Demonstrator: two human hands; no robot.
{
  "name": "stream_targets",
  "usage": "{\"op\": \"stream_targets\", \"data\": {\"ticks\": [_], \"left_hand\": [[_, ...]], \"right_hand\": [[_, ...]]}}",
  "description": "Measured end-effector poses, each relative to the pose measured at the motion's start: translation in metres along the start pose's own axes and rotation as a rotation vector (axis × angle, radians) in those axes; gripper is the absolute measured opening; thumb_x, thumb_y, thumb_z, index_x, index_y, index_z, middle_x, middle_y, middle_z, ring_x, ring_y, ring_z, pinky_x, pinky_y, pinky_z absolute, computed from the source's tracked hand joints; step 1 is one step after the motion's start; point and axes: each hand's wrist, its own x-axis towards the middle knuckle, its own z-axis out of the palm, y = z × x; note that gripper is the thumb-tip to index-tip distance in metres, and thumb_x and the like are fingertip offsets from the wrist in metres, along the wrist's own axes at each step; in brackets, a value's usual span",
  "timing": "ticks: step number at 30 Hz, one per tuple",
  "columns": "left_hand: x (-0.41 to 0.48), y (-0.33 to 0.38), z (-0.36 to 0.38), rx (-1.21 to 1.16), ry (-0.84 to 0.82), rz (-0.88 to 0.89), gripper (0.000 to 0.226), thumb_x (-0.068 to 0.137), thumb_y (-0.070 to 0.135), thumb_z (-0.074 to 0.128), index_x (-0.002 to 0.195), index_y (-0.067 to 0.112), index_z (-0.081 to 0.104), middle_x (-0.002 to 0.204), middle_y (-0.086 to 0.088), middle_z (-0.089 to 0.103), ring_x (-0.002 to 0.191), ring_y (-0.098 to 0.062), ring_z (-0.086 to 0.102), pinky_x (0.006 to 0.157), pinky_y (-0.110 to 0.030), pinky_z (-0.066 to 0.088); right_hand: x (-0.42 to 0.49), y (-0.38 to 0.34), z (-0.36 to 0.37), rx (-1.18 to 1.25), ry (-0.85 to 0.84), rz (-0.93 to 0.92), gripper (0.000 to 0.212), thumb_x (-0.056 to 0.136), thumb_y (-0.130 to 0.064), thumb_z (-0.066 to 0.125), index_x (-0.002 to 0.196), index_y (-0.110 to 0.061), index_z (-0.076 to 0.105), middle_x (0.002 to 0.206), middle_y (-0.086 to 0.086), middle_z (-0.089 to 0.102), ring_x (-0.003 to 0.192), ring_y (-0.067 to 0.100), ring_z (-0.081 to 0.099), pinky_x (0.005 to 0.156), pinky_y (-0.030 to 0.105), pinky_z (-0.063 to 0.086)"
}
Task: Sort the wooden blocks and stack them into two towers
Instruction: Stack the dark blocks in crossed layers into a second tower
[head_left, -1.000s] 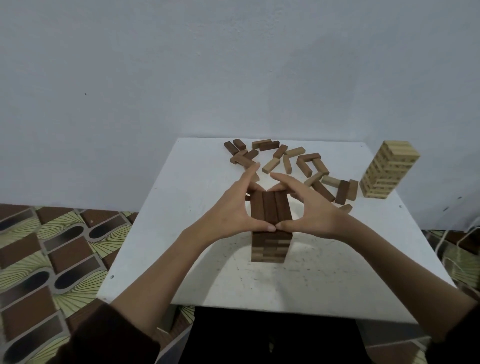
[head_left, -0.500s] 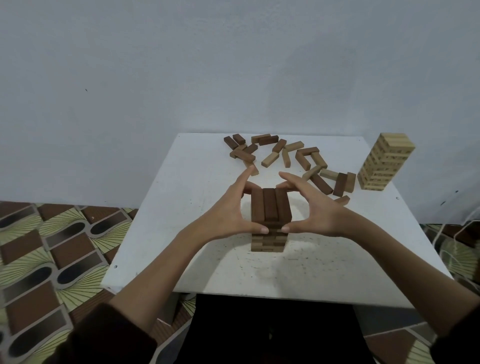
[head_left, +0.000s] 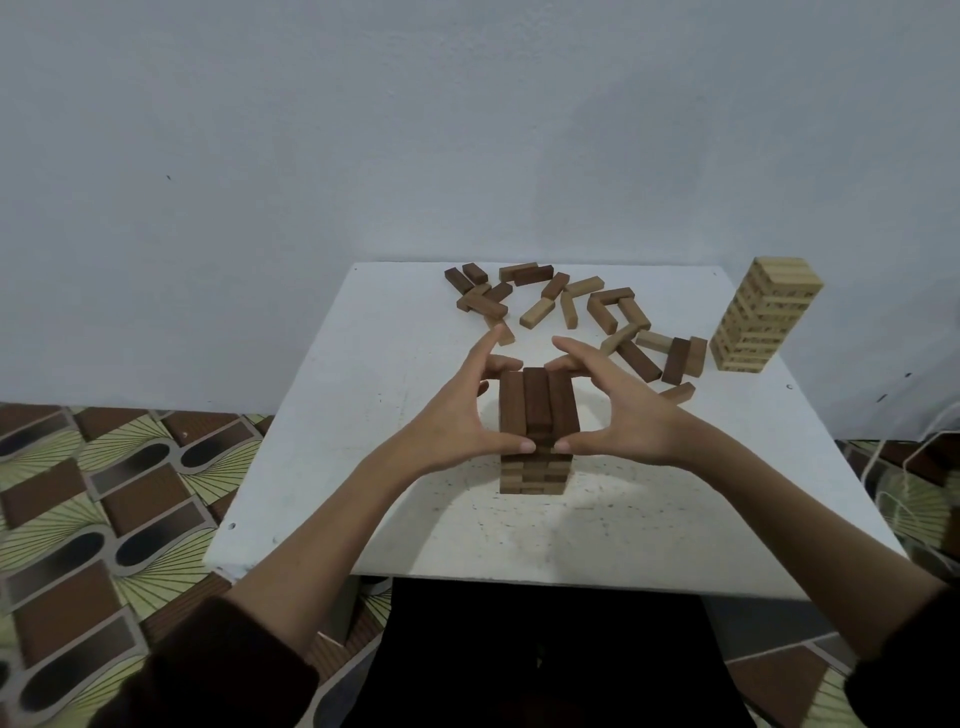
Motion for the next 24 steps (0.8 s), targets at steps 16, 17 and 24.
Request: {"op": "stream_targets", "data": {"ticks": [16, 17, 24], "left_hand": [[-0.0001, 0.0002, 0.0049, -0.049, 0.004, -0.033, 0.110, 0.058, 0.031, 0.078, 0.146, 0.032, 0.012, 0.126, 0.003, 0.049, 0.126, -0.011, 0.044, 0.114, -0.032, 0.029], [-0.0001, 0.0001, 0.0053, -0.047, 0.003, -0.037, 0.111, 0.059, 0.030, 0.078, 0.147, 0.031, 0.011, 0.125, 0.004, 0.049, 0.125, -0.011, 0.044, 0.114, -0.033, 0.030], [-0.0004, -0.0002, 0.0068, -0.081, 0.002, -0.060, 0.114, 0.059, 0.031, 0.079, 0.148, 0.028, 0.007, 0.132, 0.002, 0.046, 0.129, -0.010, 0.040, 0.116, -0.037, 0.027]], "right_hand": [[0.0041, 0.0021, 0.0076, 0.086, 0.013, 0.029, 0.094, 0.073, -0.018, 0.080, 0.145, -0.029, 0.021, 0.127, -0.012, 0.044, 0.119, 0.001, 0.038, 0.094, 0.005, 0.023], [0.0038, 0.0030, 0.0082, 0.100, 0.017, 0.030, 0.094, 0.073, -0.017, 0.080, 0.145, -0.028, 0.021, 0.127, -0.011, 0.044, 0.120, 0.002, 0.038, 0.095, 0.007, 0.024], [0.0025, -0.0006, 0.0104, 0.145, 0.015, 0.060, 0.095, 0.074, -0.013, 0.079, 0.146, -0.027, 0.019, 0.124, -0.015, 0.044, 0.122, 0.003, 0.037, 0.103, 0.019, 0.022]]}}
